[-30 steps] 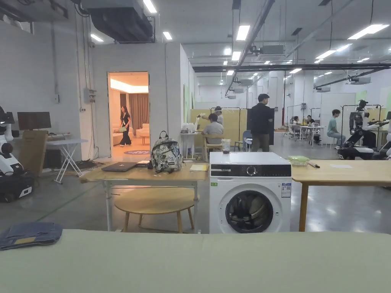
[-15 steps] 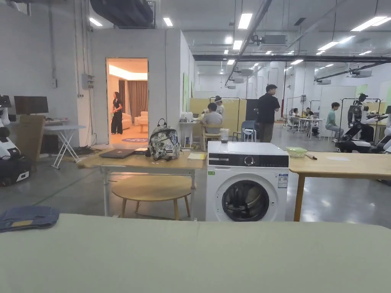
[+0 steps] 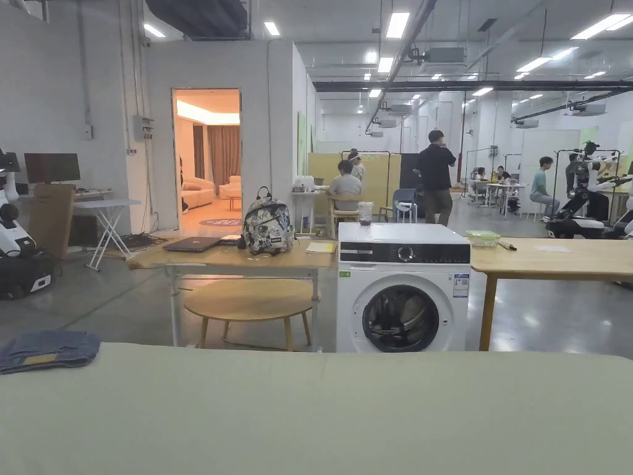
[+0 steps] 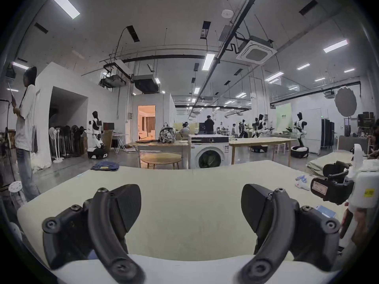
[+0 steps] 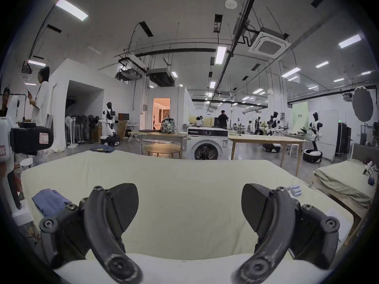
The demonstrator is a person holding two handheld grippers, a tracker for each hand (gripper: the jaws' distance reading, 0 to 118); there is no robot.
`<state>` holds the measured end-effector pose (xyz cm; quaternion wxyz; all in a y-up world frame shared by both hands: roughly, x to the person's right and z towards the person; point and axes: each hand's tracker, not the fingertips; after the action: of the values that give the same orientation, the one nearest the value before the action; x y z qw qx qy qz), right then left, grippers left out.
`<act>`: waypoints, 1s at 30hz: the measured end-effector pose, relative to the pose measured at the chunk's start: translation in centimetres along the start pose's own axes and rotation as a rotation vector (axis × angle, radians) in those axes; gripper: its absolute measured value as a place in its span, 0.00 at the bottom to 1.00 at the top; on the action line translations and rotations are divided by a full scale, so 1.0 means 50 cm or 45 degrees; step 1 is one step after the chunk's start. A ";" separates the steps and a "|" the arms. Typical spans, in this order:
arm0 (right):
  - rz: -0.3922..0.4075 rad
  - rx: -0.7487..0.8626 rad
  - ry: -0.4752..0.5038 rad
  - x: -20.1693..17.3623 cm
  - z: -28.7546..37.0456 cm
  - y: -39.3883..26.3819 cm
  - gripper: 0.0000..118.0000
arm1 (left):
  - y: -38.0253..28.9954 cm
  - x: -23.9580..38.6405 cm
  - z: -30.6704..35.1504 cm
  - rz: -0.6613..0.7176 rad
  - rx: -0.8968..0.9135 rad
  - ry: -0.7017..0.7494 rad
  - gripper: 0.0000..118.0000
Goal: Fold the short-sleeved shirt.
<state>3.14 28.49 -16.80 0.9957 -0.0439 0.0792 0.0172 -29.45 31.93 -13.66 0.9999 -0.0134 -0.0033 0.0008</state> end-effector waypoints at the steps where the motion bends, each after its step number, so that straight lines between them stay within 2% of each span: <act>1: -0.001 -0.002 -0.005 -0.001 0.000 -0.001 0.88 | 0.002 0.001 0.002 -0.005 0.007 0.000 0.85; 5: 0.050 -0.006 -0.133 -0.010 -0.002 -0.001 0.88 | 0.011 0.008 0.008 -0.005 0.027 0.017 0.85; 9: 0.061 -0.017 -0.099 -0.008 -0.003 0.005 0.88 | 0.010 0.006 0.001 0.014 0.011 0.047 0.85; 15: -0.062 -0.022 -0.116 0.007 -0.007 0.009 0.88 | 0.012 0.007 -0.001 0.014 -0.021 0.049 0.85; 20: -0.161 -0.131 -0.085 0.023 -0.022 0.012 0.88 | 0.007 0.003 -0.004 0.054 -0.032 0.033 0.85; 22: -0.226 -0.269 0.001 0.035 -0.034 0.017 0.88 | 0.005 0.001 -0.005 0.064 -0.031 0.023 0.85; 24: -0.311 -0.246 0.093 0.048 -0.035 0.013 0.88 | 0.006 0.002 -0.006 0.064 -0.023 -0.027 0.85; 26: -0.290 -0.236 0.053 0.044 -0.033 0.014 0.88 | 0.009 0.007 -0.006 0.055 -0.020 -0.033 0.85; 28: -0.215 -0.282 -0.049 0.033 -0.040 0.019 0.88 | 0.010 0.012 -0.011 0.047 -0.029 -0.036 0.85; 30: -0.191 -0.282 -0.127 0.027 -0.044 0.019 0.88 | 0.008 0.014 -0.014 0.043 -0.039 -0.036 0.85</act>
<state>4.07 29.25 -19.26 0.9860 -0.1585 0.0237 -0.0466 -28.76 32.31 -14.35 0.9993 -0.0286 -0.0173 0.0178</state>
